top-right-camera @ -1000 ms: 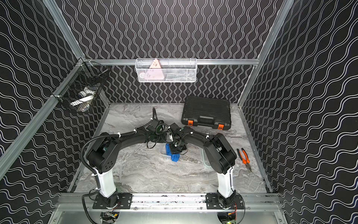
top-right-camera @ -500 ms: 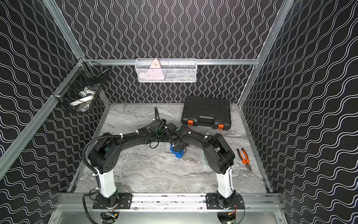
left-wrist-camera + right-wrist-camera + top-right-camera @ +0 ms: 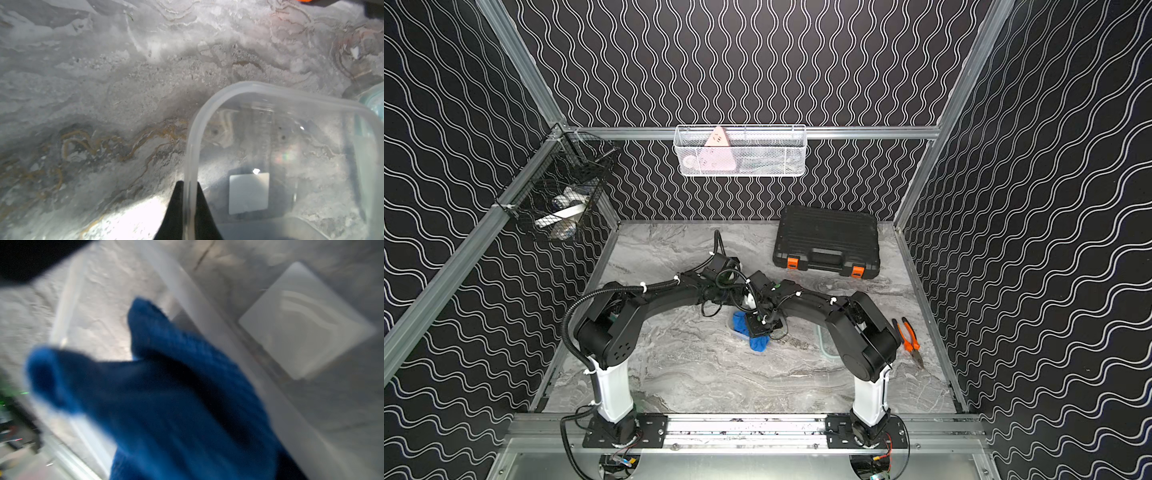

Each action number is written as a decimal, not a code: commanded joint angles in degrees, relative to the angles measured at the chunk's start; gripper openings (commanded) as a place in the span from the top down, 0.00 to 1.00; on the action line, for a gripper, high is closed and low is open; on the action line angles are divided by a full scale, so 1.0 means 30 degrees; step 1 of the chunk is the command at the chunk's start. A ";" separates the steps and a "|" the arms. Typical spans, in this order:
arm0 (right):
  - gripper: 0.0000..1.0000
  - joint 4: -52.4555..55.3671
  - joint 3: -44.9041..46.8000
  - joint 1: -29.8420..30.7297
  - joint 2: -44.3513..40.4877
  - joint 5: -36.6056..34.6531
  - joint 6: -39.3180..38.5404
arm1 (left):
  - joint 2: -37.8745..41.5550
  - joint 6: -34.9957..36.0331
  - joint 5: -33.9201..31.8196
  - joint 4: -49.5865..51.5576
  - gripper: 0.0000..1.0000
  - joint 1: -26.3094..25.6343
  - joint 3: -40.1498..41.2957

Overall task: Wipe the insides of the lunch boxes
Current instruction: Wipe the dirt inside the lunch box.

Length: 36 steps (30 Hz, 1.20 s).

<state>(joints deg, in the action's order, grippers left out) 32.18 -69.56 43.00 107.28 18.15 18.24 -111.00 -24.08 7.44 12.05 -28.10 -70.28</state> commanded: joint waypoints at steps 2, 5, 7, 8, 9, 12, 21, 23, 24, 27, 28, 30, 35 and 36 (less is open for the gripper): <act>0.98 -0.1269 -0.0045 0.0341 0.0506 0.5388 0.1696 | -0.0094 -0.1071 -0.0811 -0.0151 1.00 0.0107 -0.0036; 1.00 -0.2662 -0.0176 0.0414 0.1152 0.6148 0.2846 | 0.0051 -0.1170 -0.0869 -0.0237 1.00 0.0091 0.0157; 1.00 -0.3605 -0.0338 0.0426 0.1512 0.6664 0.3552 | 0.0086 -0.1202 -0.0870 -0.0294 1.00 0.0107 0.0247; 1.00 -0.3975 -0.0421 0.0433 0.1658 0.6799 0.3817 | 0.0060 -0.1218 -0.0829 -0.0325 1.00 0.0107 0.0276; 1.00 -0.4444 -0.0440 0.0442 0.1776 0.6948 0.4133 | 0.0085 -0.1272 -0.0803 -0.0351 1.00 0.0077 0.0322; 1.00 -0.5882 -0.0257 0.0435 0.2070 0.7271 0.5121 | 0.0016 -0.1385 -0.0782 -0.0524 1.00 0.0025 0.0450; 1.00 -0.8979 0.1042 0.0190 0.1498 0.8569 0.7160 | 0.0232 -0.1059 -0.1320 -0.0310 1.00 0.0018 0.0824; 1.00 -0.8935 0.1263 0.0049 0.0995 0.8870 0.6955 | 0.0262 -0.0916 -0.1501 -0.0210 1.00 0.0029 0.0827; 1.00 -0.8682 0.1329 -0.0099 0.0721 0.8960 0.6681 | 0.0291 -0.0856 -0.1608 -0.0140 1.00 0.0061 0.0814; 1.00 -0.7914 0.1861 -0.0562 -0.0175 0.9360 0.5871 | 0.0312 -0.0706 -0.1876 0.0010 1.00 0.0123 0.0788; 1.00 -0.7837 0.2212 -0.0768 -0.0517 0.9455 0.5725 | 0.0337 -0.0657 -0.1937 0.0025 1.00 0.0109 0.0809; 1.00 -0.7711 0.2836 -0.1397 -0.1441 0.9792 0.5457 | 0.0352 -0.0588 -0.2028 0.0120 1.00 0.0113 0.0779; 1.00 -0.8389 0.4471 -0.3408 -0.4199 1.1140 0.5342 | 0.0350 -0.0387 -0.2288 0.0228 1.00 0.0119 0.0740; 1.00 -0.8521 0.4700 -0.3897 -0.4875 1.1431 0.5339 | 0.0350 -0.0365 -0.2346 0.0259 1.00 0.0109 0.0738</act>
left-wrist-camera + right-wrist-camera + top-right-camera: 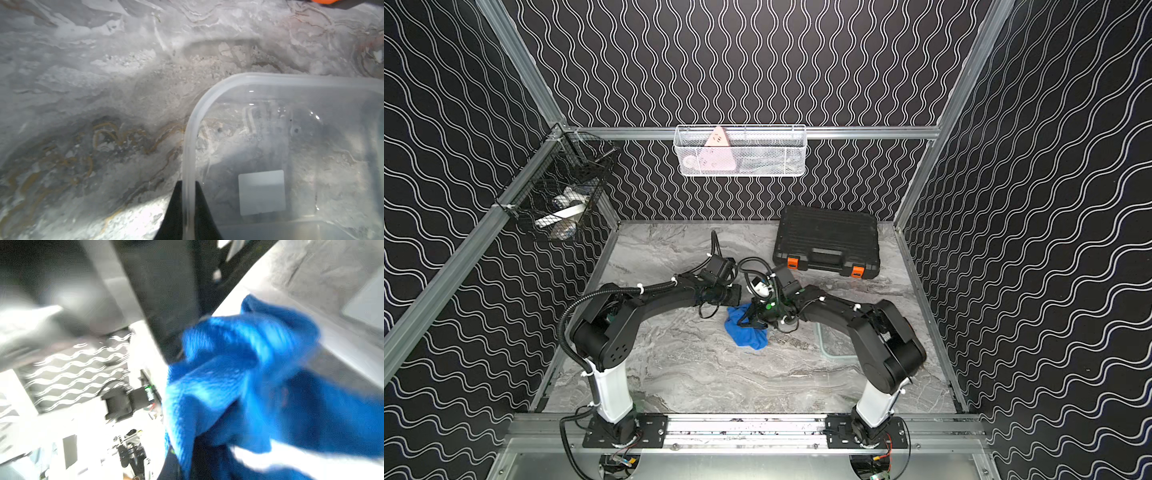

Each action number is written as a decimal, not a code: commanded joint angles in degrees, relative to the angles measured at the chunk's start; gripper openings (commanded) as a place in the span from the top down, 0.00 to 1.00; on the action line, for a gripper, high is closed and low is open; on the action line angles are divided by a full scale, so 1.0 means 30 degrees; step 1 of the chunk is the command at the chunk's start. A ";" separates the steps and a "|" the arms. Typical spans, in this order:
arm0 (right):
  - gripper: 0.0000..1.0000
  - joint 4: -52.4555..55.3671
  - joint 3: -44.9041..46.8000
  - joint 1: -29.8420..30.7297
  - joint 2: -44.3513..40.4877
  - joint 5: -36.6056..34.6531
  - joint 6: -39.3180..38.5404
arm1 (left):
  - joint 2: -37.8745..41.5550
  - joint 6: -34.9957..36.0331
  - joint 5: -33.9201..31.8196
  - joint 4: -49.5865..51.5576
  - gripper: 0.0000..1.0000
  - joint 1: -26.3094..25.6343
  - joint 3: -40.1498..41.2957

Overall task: Wipe the insides of the lunch boxes
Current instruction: Wipe the dirt inside the lunch box, then place the cleaning item at the center of the board.

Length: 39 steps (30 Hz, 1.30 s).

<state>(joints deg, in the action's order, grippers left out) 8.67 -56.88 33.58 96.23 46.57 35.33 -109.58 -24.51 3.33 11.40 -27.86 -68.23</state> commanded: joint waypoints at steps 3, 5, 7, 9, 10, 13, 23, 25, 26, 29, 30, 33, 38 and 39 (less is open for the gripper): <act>1.00 -0.0315 0.0738 -0.2030 -0.2844 0.2224 -0.0657 | -0.0095 -0.0108 -0.1078 0.0535 1.00 0.0043 0.0088; 1.00 0.0273 0.0663 -0.2895 -0.3674 0.2177 -0.1013 | -0.0062 0.0007 -0.1163 0.0593 1.00 0.0050 0.0093; 1.00 0.0712 0.0562 -0.3648 -0.4364 0.2123 -0.1265 | 0.0036 0.0149 -0.1367 0.0778 0.99 0.0028 0.0112; 1.00 0.1325 0.0449 -0.4249 -0.4968 0.1522 -0.1620 | 0.0166 0.0335 -0.1567 0.0995 0.99 0.0043 0.0205; 1.00 0.1560 0.0391 -0.4541 -0.5194 0.1282 -0.1793 | 0.0248 0.0403 -0.1692 0.1058 0.99 0.0036 0.0254; 1.00 0.1066 0.0459 -0.5449 -0.5868 0.1265 -0.1644 | 0.0596 0.0606 -0.1927 0.1250 0.98 0.0038 0.0482; 1.00 -0.1874 0.0387 -0.6465 -0.8810 -0.0364 -0.0125 | 0.0684 0.0847 -0.2516 0.1445 0.98 0.0153 0.0909; 1.00 -0.1682 0.0452 -0.6521 -0.9179 -0.1016 -0.0283 | 0.0725 0.0847 -0.2525 0.1441 0.97 0.0167 0.0965; 1.00 -0.1804 0.0648 -0.6583 -0.9423 -0.1296 -0.0244 | 0.0748 0.0847 -0.2546 0.1444 0.98 0.0191 0.0953; 1.00 -0.2603 0.1353 -0.6694 -0.9993 -0.2060 0.0204 | 0.0814 0.0848 -0.2546 0.1445 0.98 0.0174 0.0981; 1.00 -0.3017 0.1640 -0.6722 -1.0187 -0.2319 0.0455 | 0.0839 0.0875 -0.2547 0.1474 0.97 0.0178 0.0987; 1.00 -0.3091 0.1924 -0.6720 -1.0091 -0.3117 0.0603 | 0.0857 0.0840 -0.2470 0.1430 0.97 0.0177 0.1017; 1.00 0.3092 0.0223 -0.6726 -0.7361 -0.5883 -0.1362 | 0.0891 0.0722 -0.2299 0.1386 0.97 0.0197 0.0965; 1.00 0.3675 0.0155 -0.6729 -0.6935 -0.6442 -0.1423 | 0.0925 0.0707 -0.2305 0.1371 0.96 0.0187 0.0967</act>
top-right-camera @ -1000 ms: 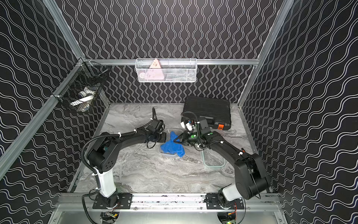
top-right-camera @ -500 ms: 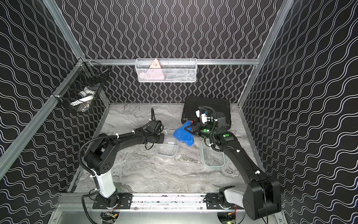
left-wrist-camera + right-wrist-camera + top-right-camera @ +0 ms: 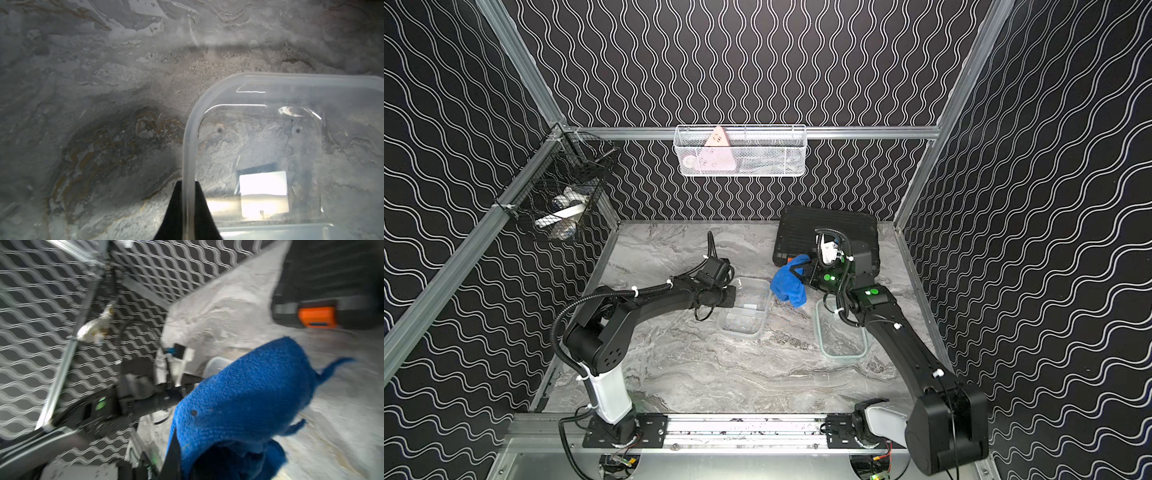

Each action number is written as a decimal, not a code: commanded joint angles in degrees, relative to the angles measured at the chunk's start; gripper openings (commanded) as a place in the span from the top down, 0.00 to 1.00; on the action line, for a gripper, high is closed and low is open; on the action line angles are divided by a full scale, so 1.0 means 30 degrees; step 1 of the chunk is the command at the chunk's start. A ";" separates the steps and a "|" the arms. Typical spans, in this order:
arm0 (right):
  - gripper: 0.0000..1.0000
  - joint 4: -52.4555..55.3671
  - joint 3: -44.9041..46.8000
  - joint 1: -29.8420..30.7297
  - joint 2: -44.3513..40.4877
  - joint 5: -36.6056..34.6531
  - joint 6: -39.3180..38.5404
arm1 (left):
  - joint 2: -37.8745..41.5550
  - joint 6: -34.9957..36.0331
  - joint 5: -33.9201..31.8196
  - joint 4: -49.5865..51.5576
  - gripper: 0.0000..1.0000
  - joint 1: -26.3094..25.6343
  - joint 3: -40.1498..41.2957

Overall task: Wipe the insides of the lunch boxes
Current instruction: Place the cleaning item at the center of the board.

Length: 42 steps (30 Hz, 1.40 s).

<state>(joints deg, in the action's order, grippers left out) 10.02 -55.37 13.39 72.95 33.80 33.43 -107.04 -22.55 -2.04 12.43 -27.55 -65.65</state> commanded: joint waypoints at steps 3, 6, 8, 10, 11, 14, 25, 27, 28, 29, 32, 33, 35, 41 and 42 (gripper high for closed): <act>0.94 0.3174 0.0052 0.0019 0.1960 -0.1865 -0.1021 | 0.0193 -0.0010 -0.0463 0.0928 0.95 0.0089 0.0160; 0.77 0.3175 0.0061 0.0033 0.3036 -0.1599 -0.1163 | 0.0274 -0.0012 -0.0447 0.0925 0.92 0.0089 0.0120; 0.46 0.3541 -0.0085 0.0035 0.3662 -0.1410 -0.1673 | 0.0371 -0.0021 -0.0534 0.0853 0.86 0.0072 0.0180; 0.32 0.3726 -0.0201 0.0026 0.3919 -0.1220 -0.2061 | 0.0562 -0.0044 -0.0606 0.0731 0.77 0.0086 0.0316; 0.27 0.3871 -0.0282 0.0024 0.3952 -0.1283 -0.2317 | 0.0679 -0.0063 -0.0679 0.0647 0.70 0.0080 0.0391; 0.14 0.4614 -0.0551 0.0025 0.3744 -0.2323 -0.3121 | 0.0960 -0.0070 -0.0916 0.0490 0.46 0.0074 0.0525; 0.00 0.3611 -0.0490 0.0029 0.2856 -0.1871 -0.4070 | 0.2401 -0.0012 -0.1952 -0.0316 0.01 0.0074 0.1173; 0.02 0.3011 -0.0577 0.0063 0.3618 -0.0529 -0.3408 | 0.2416 -0.0043 -0.1818 -0.0362 0.01 0.0075 0.1115; 0.04 0.2741 -0.0599 0.0095 0.4044 -0.0039 -0.3075 | 0.2349 -0.0039 -0.1788 -0.0319 0.01 0.0078 0.1135; 0.06 0.2638 -0.0693 0.0137 0.4425 0.0209 -0.2874 | 0.2333 -0.0045 -0.1802 -0.0254 0.01 0.0098 0.1105; 0.08 0.2605 -0.0717 0.0225 0.4922 0.0034 -0.2797 | 0.2535 -0.0071 -0.1917 -0.0313 0.01 0.0072 0.1350; 0.08 0.2372 -0.0611 0.0229 0.4935 0.0124 -0.2719 | 0.2666 -0.0037 -0.1954 -0.0447 0.01 0.0100 0.1493; 0.10 0.1955 -0.0606 0.0247 0.5085 0.0538 -0.2441 | 0.2887 -0.0180 -0.1825 -0.0857 0.01 0.0158 0.1765; 0.26 0.1301 -0.1242 0.1173 0.6117 0.1266 -0.1822 | 0.2814 -0.0416 -0.1454 -0.1097 0.01 0.0314 0.1792; 0.32 0.1112 -0.1335 0.1402 0.6306 0.1312 -0.1681 | 0.2792 -0.0395 -0.1457 -0.1066 0.01 0.0308 0.1839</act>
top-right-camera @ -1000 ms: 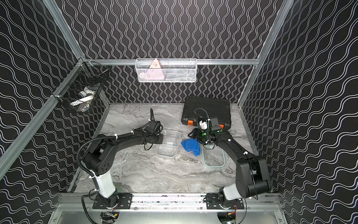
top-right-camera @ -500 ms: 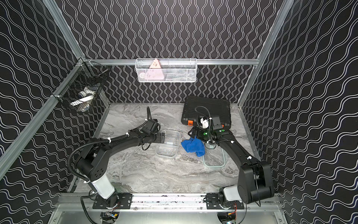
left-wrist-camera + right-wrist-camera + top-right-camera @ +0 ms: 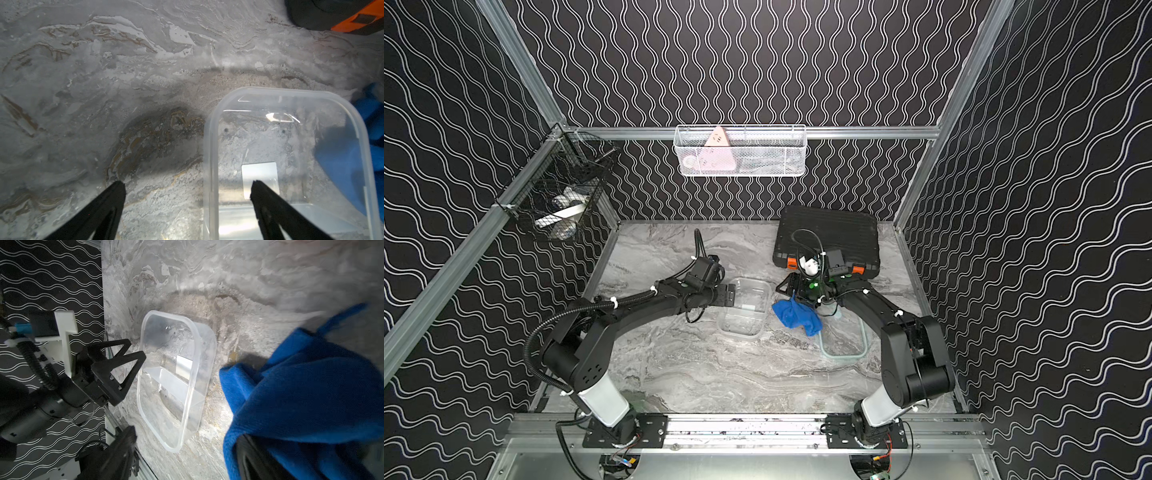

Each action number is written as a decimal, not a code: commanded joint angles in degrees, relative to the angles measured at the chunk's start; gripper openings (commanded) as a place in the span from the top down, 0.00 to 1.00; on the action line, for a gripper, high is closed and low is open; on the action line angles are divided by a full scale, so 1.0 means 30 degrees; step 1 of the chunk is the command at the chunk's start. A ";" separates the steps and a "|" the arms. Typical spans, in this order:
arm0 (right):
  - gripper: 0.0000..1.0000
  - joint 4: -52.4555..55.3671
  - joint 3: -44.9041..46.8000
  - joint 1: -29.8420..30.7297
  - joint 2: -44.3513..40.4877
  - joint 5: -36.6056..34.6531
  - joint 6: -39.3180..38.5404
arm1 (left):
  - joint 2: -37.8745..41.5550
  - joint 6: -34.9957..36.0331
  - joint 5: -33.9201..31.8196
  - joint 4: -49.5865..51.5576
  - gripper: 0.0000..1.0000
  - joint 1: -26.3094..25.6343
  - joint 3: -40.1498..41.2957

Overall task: Wipe the insides of the lunch boxes
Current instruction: Place the cleaning item at the center of the board.

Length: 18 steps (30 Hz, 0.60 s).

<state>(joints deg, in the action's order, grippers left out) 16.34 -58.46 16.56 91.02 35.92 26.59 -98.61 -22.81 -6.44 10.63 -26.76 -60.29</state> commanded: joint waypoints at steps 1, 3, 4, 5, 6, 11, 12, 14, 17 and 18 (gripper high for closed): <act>0.37 -0.1198 -0.0402 0.0592 0.0404 0.0728 0.0777 | 0.0013 -0.0308 -0.0037 -0.0496 0.01 0.0081 0.0112; 0.39 -0.1648 -0.0593 0.1058 0.0536 0.0931 0.1093 | 0.0108 -0.0402 -0.0023 -0.0611 0.01 0.0187 0.0288; 0.39 -0.1750 -0.0751 0.1349 0.0538 0.0870 0.1154 | 0.0170 -0.0424 -0.0017 -0.0666 0.01 0.0262 0.0379; 0.37 -0.1690 -0.0913 0.1543 0.0547 0.0708 0.1131 | 0.0214 -0.0425 0.0029 -0.0673 0.01 0.0327 0.0432; 0.35 -0.1455 -0.1128 0.1656 0.0524 0.0386 0.1020 | 0.0232 -0.0403 0.0046 -0.0645 0.01 0.0366 0.0439; 0.13 0.1052 -0.1978 0.1513 0.0557 -0.2453 0.0107 | 0.0436 -0.0282 -0.0008 -0.0498 0.01 0.0571 0.0555; 0.11 0.1859 -0.2034 0.1414 0.0666 -0.3026 -0.0132 | 0.0483 -0.0239 -0.0096 -0.0455 0.01 0.0605 0.0585; 0.08 0.2850 -0.2041 0.1174 0.0714 -0.4041 -0.0470 | 0.0526 -0.0196 -0.0176 -0.0441 0.01 0.0661 0.0655; 0.05 0.3021 -0.1393 0.0482 0.0081 -0.5838 -0.0544 | 0.0607 -0.0077 -0.0377 -0.0355 0.01 0.0734 0.0673; 0.04 0.2701 -0.0933 0.0279 -0.0443 -0.6424 -0.0543 | 0.0698 -0.0073 -0.0578 -0.0335 0.01 0.0762 0.0741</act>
<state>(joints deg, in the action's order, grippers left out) 21.93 -62.74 18.48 91.90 23.92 26.06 -97.27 -22.98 -6.42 9.93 -24.80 -58.50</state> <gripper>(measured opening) 0.959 0.990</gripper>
